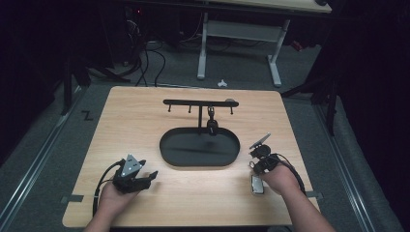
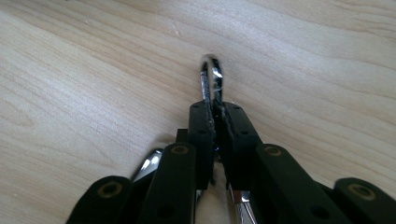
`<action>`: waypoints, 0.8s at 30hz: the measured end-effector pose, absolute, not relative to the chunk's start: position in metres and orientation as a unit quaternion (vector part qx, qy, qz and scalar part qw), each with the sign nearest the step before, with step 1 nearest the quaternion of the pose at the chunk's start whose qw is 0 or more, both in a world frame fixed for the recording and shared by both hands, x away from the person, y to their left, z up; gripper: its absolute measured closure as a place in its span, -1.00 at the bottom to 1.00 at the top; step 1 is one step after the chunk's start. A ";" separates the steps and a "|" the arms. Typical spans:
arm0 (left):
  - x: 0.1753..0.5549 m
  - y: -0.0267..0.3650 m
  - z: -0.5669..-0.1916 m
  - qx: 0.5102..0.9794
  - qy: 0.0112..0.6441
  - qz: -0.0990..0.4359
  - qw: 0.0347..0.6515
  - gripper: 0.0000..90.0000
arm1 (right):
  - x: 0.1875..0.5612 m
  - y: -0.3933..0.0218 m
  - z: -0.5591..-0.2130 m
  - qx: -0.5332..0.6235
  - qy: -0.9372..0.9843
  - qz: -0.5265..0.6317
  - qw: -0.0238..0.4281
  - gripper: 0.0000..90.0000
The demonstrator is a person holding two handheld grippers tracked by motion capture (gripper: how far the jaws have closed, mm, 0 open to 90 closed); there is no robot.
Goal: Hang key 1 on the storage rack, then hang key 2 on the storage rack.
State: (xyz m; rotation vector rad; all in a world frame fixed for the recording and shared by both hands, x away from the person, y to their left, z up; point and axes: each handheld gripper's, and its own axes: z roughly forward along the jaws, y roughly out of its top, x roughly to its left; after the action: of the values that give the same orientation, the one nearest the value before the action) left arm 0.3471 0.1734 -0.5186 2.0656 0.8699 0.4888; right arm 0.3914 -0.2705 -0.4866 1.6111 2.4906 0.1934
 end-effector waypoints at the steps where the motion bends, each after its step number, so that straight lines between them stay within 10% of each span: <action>1: 0.347 0.173 -0.519 0.821 0.345 0.194 0.412 -0.18 | 0.392 -0.271 -0.487 0.542 0.834 0.067 0.082 0.83; 24: 0.346 0.165 -0.515 0.820 0.334 0.189 0.425 -0.18 | 0.393 -0.268 -0.470 0.525 0.840 0.102 0.093 0.89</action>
State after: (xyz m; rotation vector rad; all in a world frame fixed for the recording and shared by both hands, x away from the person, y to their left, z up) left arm 0.3465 0.1654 -0.5146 2.0497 0.8355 0.4721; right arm 0.3932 -0.2680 -0.4701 1.5598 2.4923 0.3024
